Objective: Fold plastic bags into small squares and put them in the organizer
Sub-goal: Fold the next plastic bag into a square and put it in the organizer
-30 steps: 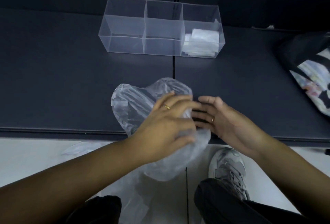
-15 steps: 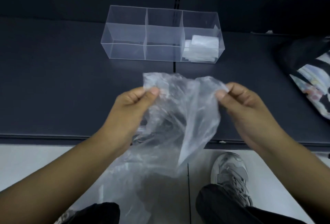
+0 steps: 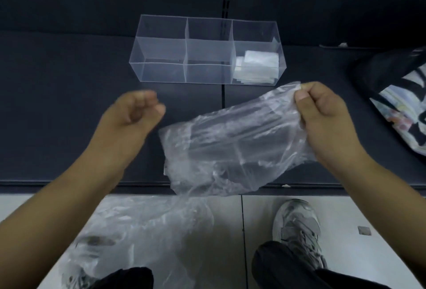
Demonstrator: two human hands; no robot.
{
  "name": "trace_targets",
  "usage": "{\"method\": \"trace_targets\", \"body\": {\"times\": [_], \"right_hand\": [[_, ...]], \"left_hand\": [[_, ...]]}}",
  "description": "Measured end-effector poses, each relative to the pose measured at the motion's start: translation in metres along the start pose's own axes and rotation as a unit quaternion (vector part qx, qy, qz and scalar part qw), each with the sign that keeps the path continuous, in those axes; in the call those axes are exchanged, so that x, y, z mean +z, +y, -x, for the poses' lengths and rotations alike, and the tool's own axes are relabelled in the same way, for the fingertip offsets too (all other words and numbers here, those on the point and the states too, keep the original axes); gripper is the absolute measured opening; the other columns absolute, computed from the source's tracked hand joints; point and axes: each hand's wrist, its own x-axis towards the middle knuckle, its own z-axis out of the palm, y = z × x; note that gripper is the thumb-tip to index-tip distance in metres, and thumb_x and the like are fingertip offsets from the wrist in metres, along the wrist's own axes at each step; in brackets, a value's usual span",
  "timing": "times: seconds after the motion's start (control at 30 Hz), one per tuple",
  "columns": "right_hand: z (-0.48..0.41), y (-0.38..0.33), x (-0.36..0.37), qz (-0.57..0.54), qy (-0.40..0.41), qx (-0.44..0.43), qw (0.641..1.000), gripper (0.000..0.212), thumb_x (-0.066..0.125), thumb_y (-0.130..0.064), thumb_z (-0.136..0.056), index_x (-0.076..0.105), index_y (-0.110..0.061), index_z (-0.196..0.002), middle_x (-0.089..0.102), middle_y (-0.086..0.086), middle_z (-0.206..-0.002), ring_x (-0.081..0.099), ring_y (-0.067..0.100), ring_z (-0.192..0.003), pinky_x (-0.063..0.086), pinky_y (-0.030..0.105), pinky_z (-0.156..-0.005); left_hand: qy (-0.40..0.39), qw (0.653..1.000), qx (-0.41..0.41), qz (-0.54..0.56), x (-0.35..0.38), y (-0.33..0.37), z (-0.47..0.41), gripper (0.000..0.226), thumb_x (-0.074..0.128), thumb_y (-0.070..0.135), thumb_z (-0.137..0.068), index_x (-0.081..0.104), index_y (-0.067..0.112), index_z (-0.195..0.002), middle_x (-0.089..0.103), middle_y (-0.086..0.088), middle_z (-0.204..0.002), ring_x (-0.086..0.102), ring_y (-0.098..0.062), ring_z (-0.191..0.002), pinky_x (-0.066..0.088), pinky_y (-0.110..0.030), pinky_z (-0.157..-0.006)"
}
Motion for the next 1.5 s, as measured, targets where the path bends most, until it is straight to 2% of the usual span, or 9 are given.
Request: {"method": "trace_targets", "body": {"times": [0.2, 0.3, 0.4, 0.63, 0.77, 1.03, 1.2, 1.3, 1.5], "right_hand": [[-0.009, -0.039, 0.037, -0.057, -0.159, -0.063, 0.984, 0.02, 0.046, -0.018, -0.101, 0.055, -0.02, -0.083, 0.052, 0.01, -0.07, 0.047, 0.018, -0.065, 0.042, 0.03, -0.061], [-0.016, -0.029, 0.023, -0.081, -0.262, -0.007, 0.962, 0.023, 0.061, -0.042, -0.089, 0.059, -0.022, -0.101, 0.057, 0.032, -0.082, 0.053, 0.029, -0.07, 0.046, 0.04, -0.066], [-0.022, -0.002, -0.006, -0.077, -0.347, 0.091, 0.93, 0.039, 0.079, -0.035, -0.074, 0.064, -0.024, -0.109, 0.069, 0.015, -0.081, 0.063, 0.022, -0.069, 0.053, 0.027, -0.064], [-0.033, 0.057, -0.032, -0.075, -0.167, 0.193, 0.964, 0.019, 0.055, -0.026, -0.093, 0.066, -0.016, -0.105, 0.058, -0.007, -0.059, 0.05, 0.007, -0.057, 0.044, 0.019, -0.068], [-0.03, 0.065, -0.034, -0.109, -0.179, 0.197, 0.958, 0.032, 0.055, -0.037, -0.084, 0.066, -0.02, -0.107, 0.065, 0.0, -0.083, 0.062, 0.003, -0.076, 0.045, 0.018, -0.075], [-0.037, 0.069, -0.036, -0.141, -0.245, 0.201, 0.938, 0.034, 0.067, -0.026, -0.074, 0.069, -0.02, -0.107, 0.053, -0.009, -0.063, 0.048, 0.0, -0.057, 0.044, 0.01, -0.058], [-0.063, 0.054, -0.023, -0.108, -0.023, 0.086, 0.99, 0.034, 0.066, 0.007, -0.081, 0.061, -0.015, -0.106, 0.066, -0.009, -0.076, 0.059, -0.001, -0.064, 0.048, 0.013, -0.062], [-0.072, 0.049, -0.024, -0.066, 0.102, 0.041, 0.992, 0.039, 0.067, 0.003, -0.083, 0.054, -0.02, -0.113, 0.059, -0.004, -0.105, 0.062, -0.001, -0.082, 0.052, 0.019, -0.08], [-0.022, 0.052, 0.021, -0.061, -0.095, 0.109, 0.988, 0.023, 0.059, 0.003, -0.089, 0.062, -0.008, -0.109, 0.066, 0.006, -0.09, 0.064, 0.007, -0.075, 0.054, 0.019, -0.067]], "left_hand": [[-0.259, 0.966, 0.021, -0.009, 0.056, 0.06, -0.008, 0.031, 0.068, 0.043, -0.08, 0.071, 0.02, -0.099, 0.074, 0.008, -0.089, 0.069, -0.003, -0.083, 0.052, -0.011, -0.07], [-0.18, 0.98, -0.039, 0.07, 0.055, 0.051, -0.025, 0.019, 0.066, 0.028, -0.088, 0.07, 0.009, -0.089, 0.073, -0.004, -0.081, 0.067, -0.016, -0.073, 0.055, -0.028, -0.073], [-0.069, 0.989, -0.086, 0.098, 0.026, 0.025, -0.051, 0.018, 0.066, 0.031, -0.089, 0.073, 0.014, -0.088, 0.075, -0.005, -0.088, 0.07, -0.019, -0.081, 0.057, -0.035, -0.077], [0.014, 0.982, -0.165, 0.093, 0.003, -0.036, -0.069, 0.012, 0.063, 0.02, -0.092, 0.065, 0.022, -0.08, 0.065, 0.005, -0.07, 0.062, -0.006, -0.059, 0.05, -0.022, -0.055], [0.028, 0.978, -0.19, 0.081, 0.002, -0.054, -0.068, 0.012, 0.058, 0.017, -0.095, 0.062, 0.018, -0.084, 0.062, -0.005, -0.083, 0.059, -0.015, -0.071, 0.053, -0.024, -0.057], [0.027, 0.979, -0.185, 0.079, 0.001, -0.058, -0.068, 0.016, 0.052, 0.015, -0.098, 0.061, 0.013, -0.085, 0.062, -0.006, -0.081, 0.062, -0.012, -0.061, 0.054, -0.018, -0.05], [0.056, 0.987, -0.13, 0.073, 0.002, -0.045, -0.082, 0.024, 0.051, 0.015, -0.098, 0.059, 0.013, -0.076, 0.063, 0.001, -0.057, 0.057, -0.008, -0.048, 0.052, -0.021, -0.052], [0.085, 0.978, -0.154, 0.112, -0.003, -0.042, -0.089, 0.021, 0.053, 0.025, -0.098, 0.06, 0.016, -0.08, 0.064, -0.001, -0.077, 0.06, -0.01, -0.061, 0.05, -0.024, -0.056], [-0.04, 0.932, -0.268, 0.239, -0.024, -0.063, -0.049, 0.036, 0.052, 0.048, -0.093, 0.063, 0.017, -0.107, 0.074, 0.001, -0.099, 0.071, -0.012, -0.089, 0.055, -0.027, -0.067]]}}
